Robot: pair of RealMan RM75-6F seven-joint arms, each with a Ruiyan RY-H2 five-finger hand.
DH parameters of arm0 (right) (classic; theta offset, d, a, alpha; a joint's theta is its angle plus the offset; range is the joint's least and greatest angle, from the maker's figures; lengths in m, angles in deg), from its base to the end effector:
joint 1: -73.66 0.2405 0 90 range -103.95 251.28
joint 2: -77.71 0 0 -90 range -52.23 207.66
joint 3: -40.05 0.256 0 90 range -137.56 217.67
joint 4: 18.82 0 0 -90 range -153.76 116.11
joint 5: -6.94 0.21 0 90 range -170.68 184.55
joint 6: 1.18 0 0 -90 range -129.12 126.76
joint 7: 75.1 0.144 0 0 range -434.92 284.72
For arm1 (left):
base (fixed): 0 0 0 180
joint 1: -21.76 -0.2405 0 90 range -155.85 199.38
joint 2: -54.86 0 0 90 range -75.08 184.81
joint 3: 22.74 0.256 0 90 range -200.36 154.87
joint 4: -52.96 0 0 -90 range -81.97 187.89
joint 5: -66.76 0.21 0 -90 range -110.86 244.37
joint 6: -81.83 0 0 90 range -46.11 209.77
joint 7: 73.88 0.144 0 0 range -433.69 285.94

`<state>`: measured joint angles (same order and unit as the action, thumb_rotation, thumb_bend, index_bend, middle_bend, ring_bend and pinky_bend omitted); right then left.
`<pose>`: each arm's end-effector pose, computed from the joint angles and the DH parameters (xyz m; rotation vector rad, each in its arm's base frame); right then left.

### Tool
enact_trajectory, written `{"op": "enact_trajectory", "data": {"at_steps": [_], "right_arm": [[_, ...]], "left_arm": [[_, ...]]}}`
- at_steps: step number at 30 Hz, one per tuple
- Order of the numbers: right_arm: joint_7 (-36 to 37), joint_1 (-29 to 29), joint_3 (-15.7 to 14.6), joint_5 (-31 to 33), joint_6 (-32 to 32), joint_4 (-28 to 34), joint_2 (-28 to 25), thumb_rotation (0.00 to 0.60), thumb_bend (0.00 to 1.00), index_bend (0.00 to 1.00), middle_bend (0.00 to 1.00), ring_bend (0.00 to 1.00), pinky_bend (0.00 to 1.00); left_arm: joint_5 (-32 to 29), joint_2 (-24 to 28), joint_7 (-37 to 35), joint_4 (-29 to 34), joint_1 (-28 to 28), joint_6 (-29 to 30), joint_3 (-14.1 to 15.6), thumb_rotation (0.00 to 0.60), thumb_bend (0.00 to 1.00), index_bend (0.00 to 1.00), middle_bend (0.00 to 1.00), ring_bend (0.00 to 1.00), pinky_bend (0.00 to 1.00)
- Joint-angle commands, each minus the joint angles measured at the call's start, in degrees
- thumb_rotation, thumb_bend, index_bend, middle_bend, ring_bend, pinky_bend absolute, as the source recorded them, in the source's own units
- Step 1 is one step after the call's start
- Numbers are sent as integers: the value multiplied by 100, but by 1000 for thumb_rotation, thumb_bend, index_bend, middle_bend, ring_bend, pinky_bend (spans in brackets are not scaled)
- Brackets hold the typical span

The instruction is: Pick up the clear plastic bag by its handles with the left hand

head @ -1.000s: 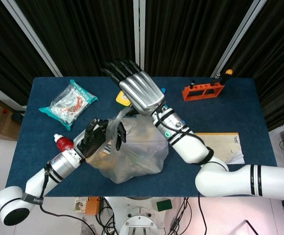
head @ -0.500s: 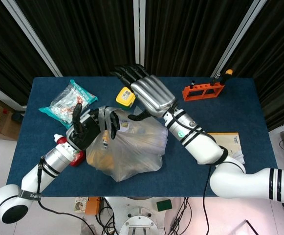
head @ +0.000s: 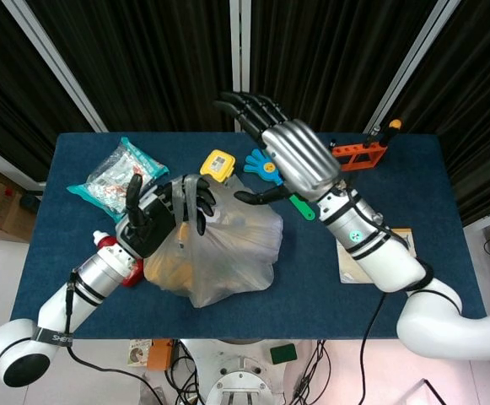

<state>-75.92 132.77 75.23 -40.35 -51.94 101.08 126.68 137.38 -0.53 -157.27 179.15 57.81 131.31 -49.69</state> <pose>0.0724 -0.3447 0.2045 1.8393 -0.9629 1.6318 -0.0329 0.2872 0.1438 0.7157 2.1968 1.5660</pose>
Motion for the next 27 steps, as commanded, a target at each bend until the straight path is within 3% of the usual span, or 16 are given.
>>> {"op": "enact_trajectory", "data": {"at_steps": [1,6,15,21,27], "right_arm": [[256,-273,25,-263,-113,82,-202,600,101,0,0,0,0],[579,-631,34,-678,-353,157,-389,600,101,0,0,0,0],[1255,-1224,186,-1277,-819,348,-786,600,101,0,0,0,0],[1820,-1634,259,-1673,-1059,480,-1086,600,101,0,0,0,0],[2186,-1973,139,-2103,-1197,453,-1264,600,101,0,0,0,0]], "left_arm": [[-56,-19,132,80,48,-14,-46,103,31,302,389,405,574],[-184,-18,541,243,140,-27,-99,97,31,289,349,360,509],[-645,118,1327,581,330,123,-389,91,34,291,348,356,490],[-1274,320,1707,667,533,169,-747,95,34,291,349,356,492],[-1976,617,1979,649,763,245,-1259,95,34,292,349,356,492]]}}
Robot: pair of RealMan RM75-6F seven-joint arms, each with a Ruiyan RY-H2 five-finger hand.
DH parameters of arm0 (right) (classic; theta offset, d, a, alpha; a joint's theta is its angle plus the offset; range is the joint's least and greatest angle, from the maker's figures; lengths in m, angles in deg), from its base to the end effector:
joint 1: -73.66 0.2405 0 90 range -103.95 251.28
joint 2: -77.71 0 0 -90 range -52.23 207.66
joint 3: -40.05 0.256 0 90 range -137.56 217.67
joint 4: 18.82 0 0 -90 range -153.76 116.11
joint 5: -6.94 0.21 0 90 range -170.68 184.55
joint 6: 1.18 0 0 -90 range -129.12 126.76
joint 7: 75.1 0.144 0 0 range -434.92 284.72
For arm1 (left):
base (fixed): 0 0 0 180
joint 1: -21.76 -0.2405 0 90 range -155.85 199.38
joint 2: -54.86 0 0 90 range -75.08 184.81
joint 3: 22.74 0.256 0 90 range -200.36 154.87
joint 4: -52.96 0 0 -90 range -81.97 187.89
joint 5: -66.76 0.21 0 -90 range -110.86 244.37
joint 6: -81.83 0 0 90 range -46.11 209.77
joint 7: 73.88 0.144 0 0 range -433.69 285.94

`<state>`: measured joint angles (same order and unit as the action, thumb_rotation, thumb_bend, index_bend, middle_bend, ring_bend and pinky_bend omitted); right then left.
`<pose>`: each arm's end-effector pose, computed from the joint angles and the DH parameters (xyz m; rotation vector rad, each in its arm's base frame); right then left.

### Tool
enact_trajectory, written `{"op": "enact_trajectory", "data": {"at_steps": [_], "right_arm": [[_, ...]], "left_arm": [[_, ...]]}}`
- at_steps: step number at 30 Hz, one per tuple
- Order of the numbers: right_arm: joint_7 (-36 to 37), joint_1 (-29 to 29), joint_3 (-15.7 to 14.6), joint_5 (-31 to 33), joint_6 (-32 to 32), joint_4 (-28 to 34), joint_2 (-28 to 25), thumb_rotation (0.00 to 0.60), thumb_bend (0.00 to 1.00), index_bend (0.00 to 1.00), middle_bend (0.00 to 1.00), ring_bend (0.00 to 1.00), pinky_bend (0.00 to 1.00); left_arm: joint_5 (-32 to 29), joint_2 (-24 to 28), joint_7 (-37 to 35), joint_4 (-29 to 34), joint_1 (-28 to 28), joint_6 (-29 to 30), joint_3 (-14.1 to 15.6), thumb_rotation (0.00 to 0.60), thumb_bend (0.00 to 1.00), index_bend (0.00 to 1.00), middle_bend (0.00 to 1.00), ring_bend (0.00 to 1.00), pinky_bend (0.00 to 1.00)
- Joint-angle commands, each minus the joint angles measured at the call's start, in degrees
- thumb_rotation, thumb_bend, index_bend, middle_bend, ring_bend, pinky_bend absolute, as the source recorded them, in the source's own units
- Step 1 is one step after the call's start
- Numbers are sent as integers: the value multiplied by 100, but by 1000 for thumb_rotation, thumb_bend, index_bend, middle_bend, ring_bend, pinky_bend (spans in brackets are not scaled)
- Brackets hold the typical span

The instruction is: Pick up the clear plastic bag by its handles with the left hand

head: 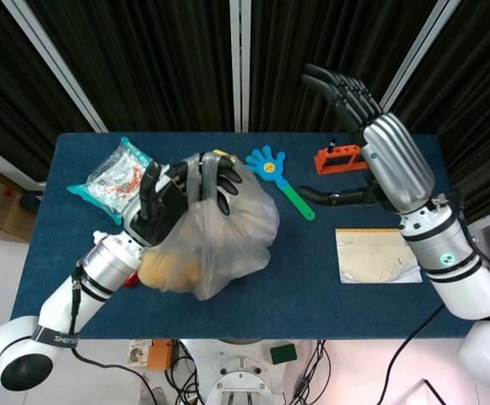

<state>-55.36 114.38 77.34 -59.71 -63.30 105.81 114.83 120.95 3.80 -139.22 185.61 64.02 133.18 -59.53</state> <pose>0.0175 -0.3130 0.2715 1.6639 -0.8961 1.8319 0.0243 0.2912 0.1814 0.9194 2.0730 1.7283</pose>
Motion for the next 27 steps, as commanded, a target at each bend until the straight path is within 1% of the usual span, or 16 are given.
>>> {"op": "enact_trajectory", "data": {"at_steps": [1,3,6,10,14,20,21,24,27], "right_arm": [[173,-169,-99,-224,-65,-37,-92,600,101,0,0,0,0],[267,-241,-151,-346,-99,-67,-112,600,101,0,0,0,0],[388,-306,-192,-488,-175,-124,-112,600,101,0,0,0,0],[518,-361,-235,-574,-249,-204,-115,600,101,0,0,0,0],[580,-423,-295,-627,-297,-215,-134,600,101,0,0,0,0],[653,-632,-474,-901,-497,-273,-137,600,104,0,0,0,0],[666,-690,-518,-973,-554,-285,-135,600,104,0,0,0,0],[543,-980,-777,-1308,-759,-390,-170,600,105,0,0,0,0],[54,-1444,-1200,-1746,-1062,-564,-249,600,113,0,0,0,0]], "left_arm": [[-424,231,212,4,163,83,-351,92,34,292,349,356,492],[-601,331,302,31,188,126,-484,97,34,292,349,356,493],[-773,407,362,85,168,144,-569,99,34,292,349,356,494],[-897,408,414,130,149,88,-605,100,33,292,349,356,494],[-897,336,477,145,148,47,-603,93,33,292,349,356,494],[-923,207,631,167,150,75,-568,96,34,292,349,356,493],[-931,191,651,169,150,81,-567,96,34,292,349,356,494],[-952,153,703,169,140,85,-570,97,34,292,349,356,493],[-955,135,739,173,117,65,-578,93,34,295,349,356,493]]}}
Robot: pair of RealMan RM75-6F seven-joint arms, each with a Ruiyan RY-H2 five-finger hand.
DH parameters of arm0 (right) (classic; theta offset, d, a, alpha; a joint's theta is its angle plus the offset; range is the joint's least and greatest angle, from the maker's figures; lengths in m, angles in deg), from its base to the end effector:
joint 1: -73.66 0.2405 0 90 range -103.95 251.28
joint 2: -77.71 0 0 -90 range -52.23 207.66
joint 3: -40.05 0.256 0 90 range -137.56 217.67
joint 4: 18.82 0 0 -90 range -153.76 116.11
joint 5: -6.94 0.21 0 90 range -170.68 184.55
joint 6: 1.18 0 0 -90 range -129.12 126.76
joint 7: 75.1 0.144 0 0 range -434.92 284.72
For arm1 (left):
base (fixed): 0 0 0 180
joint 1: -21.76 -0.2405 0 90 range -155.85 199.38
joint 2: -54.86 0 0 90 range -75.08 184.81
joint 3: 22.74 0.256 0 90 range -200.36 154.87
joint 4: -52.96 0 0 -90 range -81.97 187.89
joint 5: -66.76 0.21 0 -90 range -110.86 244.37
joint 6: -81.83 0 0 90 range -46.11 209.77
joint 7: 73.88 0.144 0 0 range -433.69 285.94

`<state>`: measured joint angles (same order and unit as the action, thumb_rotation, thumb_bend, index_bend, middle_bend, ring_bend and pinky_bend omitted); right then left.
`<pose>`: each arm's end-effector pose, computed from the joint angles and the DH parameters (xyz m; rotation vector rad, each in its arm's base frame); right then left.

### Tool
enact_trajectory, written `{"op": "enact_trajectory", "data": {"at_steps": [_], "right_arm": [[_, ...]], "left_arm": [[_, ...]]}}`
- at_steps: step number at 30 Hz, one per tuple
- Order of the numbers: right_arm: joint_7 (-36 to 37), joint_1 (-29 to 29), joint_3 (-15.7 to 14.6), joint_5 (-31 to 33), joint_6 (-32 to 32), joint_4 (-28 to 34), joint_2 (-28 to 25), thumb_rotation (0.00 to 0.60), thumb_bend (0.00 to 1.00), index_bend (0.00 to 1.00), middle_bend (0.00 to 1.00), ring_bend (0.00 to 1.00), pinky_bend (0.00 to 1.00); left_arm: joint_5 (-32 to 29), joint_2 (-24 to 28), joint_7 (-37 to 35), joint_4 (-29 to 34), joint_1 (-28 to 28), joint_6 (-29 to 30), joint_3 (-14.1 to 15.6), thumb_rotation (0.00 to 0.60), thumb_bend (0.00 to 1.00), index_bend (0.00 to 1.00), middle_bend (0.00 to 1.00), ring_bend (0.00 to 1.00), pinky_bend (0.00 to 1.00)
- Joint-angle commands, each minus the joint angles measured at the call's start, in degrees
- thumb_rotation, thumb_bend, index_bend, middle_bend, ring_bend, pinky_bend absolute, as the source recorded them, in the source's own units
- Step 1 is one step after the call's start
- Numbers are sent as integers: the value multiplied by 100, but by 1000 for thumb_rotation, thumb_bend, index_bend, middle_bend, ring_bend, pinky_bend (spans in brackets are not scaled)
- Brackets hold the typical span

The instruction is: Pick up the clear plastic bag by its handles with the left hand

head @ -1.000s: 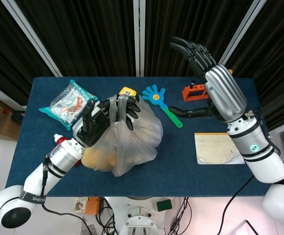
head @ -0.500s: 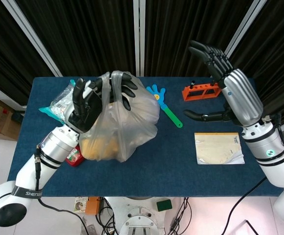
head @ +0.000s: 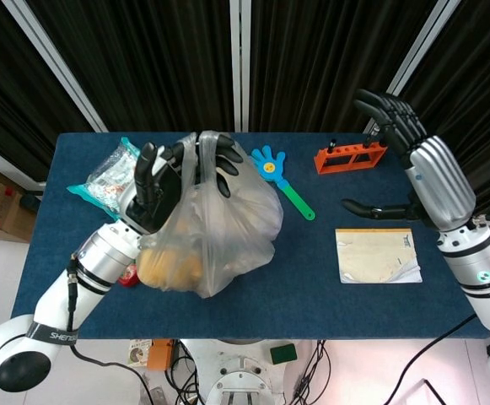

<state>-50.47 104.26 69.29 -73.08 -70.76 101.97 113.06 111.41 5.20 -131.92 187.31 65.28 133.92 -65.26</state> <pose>-0.0523 -0.2993 0.2757 1.6318 -0.8405 1.7187 0.0400 0.2948 0.1981 0.9328 2.0561 1.8079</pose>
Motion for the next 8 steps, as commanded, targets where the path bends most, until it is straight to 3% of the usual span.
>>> {"op": "enact_trajectory", "data": {"at_steps": [1,8], "right_arm": [[-686,-639,-578,-582,-509,-288,-39,600,118,0,0,0,0],[-1779,-1761,-1578,-1233,-1578,-1233,559,600,147,0,0,0,0]], "left_arm": [[1,-8,16,8,-20,-23,-13,91,34,295,349,356,493],[65,-25,43,31,-73,-108,-64,93,34,296,349,356,490]]}}
